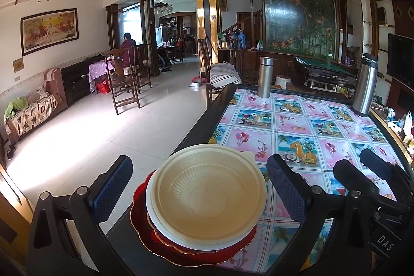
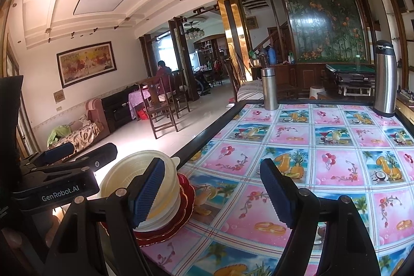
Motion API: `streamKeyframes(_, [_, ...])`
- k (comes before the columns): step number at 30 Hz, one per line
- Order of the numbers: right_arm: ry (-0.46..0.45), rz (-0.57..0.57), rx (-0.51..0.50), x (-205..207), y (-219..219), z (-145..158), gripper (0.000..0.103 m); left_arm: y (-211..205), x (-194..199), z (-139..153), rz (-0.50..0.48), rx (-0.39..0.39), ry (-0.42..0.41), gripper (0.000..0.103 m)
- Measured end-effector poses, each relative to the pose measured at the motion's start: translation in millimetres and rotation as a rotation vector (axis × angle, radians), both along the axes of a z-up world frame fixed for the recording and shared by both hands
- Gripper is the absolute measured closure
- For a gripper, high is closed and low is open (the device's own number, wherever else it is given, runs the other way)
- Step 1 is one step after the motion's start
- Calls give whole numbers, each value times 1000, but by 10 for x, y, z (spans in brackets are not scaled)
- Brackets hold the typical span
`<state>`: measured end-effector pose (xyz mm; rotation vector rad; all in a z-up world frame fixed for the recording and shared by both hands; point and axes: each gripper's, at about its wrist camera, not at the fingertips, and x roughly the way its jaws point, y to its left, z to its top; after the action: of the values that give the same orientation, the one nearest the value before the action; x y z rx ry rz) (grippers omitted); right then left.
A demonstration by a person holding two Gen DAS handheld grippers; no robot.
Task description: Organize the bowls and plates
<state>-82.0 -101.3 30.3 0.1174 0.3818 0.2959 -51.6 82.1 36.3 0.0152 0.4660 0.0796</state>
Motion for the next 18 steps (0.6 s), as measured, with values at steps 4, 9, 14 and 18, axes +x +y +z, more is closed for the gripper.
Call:
streamKeyframes(4, [0,2,1,-4,10,2,25,15,13,-7,2,-2,8,0])
streamKeyframes(9, [2,10,-5,6,39,1,25,57,51,-32,3,-20,31,0])
streamKeyframes(14, [4,24,-19,12,90,-16,25,121,60,-30,18,-43,35,0])
streamKeyframes(18, [5,32,-27,14,118,-31,25,160,47,-10,24,-50,24,0])
